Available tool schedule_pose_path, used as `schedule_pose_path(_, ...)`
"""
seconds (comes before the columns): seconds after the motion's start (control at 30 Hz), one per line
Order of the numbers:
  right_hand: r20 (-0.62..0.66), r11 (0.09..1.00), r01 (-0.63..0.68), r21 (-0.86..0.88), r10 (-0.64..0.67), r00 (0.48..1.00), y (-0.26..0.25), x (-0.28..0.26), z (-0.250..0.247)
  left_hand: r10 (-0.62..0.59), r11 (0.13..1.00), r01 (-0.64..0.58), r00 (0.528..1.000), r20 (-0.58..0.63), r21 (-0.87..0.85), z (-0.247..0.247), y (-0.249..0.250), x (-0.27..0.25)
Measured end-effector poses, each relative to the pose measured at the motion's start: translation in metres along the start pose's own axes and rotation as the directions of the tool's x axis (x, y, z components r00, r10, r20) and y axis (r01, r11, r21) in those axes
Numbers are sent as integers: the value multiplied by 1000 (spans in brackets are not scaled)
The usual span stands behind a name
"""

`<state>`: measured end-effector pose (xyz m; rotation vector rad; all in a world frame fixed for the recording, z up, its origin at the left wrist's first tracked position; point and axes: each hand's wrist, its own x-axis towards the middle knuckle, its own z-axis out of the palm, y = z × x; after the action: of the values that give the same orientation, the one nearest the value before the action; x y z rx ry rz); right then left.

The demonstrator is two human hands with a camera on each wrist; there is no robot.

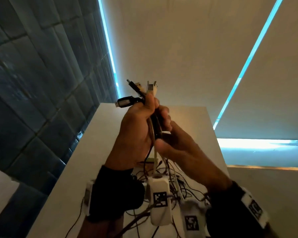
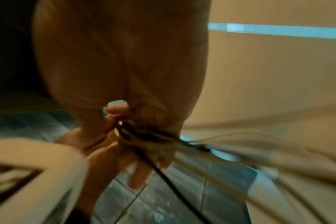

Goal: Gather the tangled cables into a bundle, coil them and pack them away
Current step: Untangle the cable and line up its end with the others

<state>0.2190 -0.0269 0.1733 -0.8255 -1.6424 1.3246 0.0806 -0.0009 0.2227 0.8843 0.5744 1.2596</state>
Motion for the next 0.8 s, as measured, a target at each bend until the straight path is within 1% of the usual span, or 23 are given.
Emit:
schedule_pose_path(0.07,20,984,-41,174,38,999,0,6,12,18,1000,-18,1000,-6,-25,-4,3,1)
schedule_pose_path(0.1,27,973,-82,214,78,997,7,2,11,36,998,-37,999,-17,-49,-8,6,1)
schedule_pose_path(0.17,44,968,-163,193,157,987,33,-13,0,83,993,-89,994,-77,-83,-19,13,1)
schedule_pose_path(0.23,14,946,-280,165,282,959,56,-40,-12,97,988,-111,986,-133,-104,-27,18,-1)
schedule_pose_path(0.3,-17,907,-410,96,413,910,77,-66,-20,85,988,-104,983,-163,-112,-34,20,-3)
schedule_pose_path(0.33,1,873,-482,77,484,875,86,-78,-23,73,990,-93,982,-172,-110,-36,20,-3)
schedule_pose_path(0.4,98,789,-610,70,603,791,106,-97,-28,52,992,-73,981,-189,-105,-41,18,-3)
schedule_pose_path(0.43,141,763,-646,29,636,758,112,-103,-31,44,993,-64,980,-197,-100,-44,18,-3)
schedule_pose_path(0.47,145,753,-654,-74,657,740,123,-108,-36,36,994,-56,979,-202,-97,-46,17,-3)
schedule_pose_path(0.5,141,737,-643,-210,673,726,133,-112,-41,29,994,-50,978,-206,-98,-49,18,-2)
schedule_pose_path(0.53,145,700,-626,-343,698,701,142,-115,-46,20,994,-41,978,-209,-99,-52,20,-3)
schedule_pose_path(0.57,155,657,-603,-452,724,672,149,-117,-52,8,995,-29,978,-210,-100,-55,22,-4)
schedule_pose_path(0.6,146,619,-581,-529,741,655,151,-116,-56,-3,995,-19,978,-208,-100,-58,24,-5)
schedule_pose_path(0.63,112,601,-555,-575,730,675,151,-112,-61,-9,995,-12,978,-207,-101,-61,26,-7)
schedule_pose_path(0.67,23,619,-544,-566,671,741,151,-104,-67,-13,995,-9,978,-208,-102,-62,28,-9)
schedule_pose_path(0.7,-126,671,-530,-519,553,823,154,-95,-74,-15,995,-6,979,-205,-101,-63,29,-10)
schedule_pose_path(0.73,-293,700,-503,-507,409,864,163,-84,-83,-16,995,-3,979,-201,-98,-63,30,-11)
schedule_pose_path(0.77,-397,688,-481,-544,293,870,171,-70,-90,-17,996,-1,980,-198,-92,-62,31,-12)
schedule_pose_path(0.8,-421,631,-484,-606,262,868,184,-58,-94,-19,996,2,980,-196,-85,-61,31,-13)
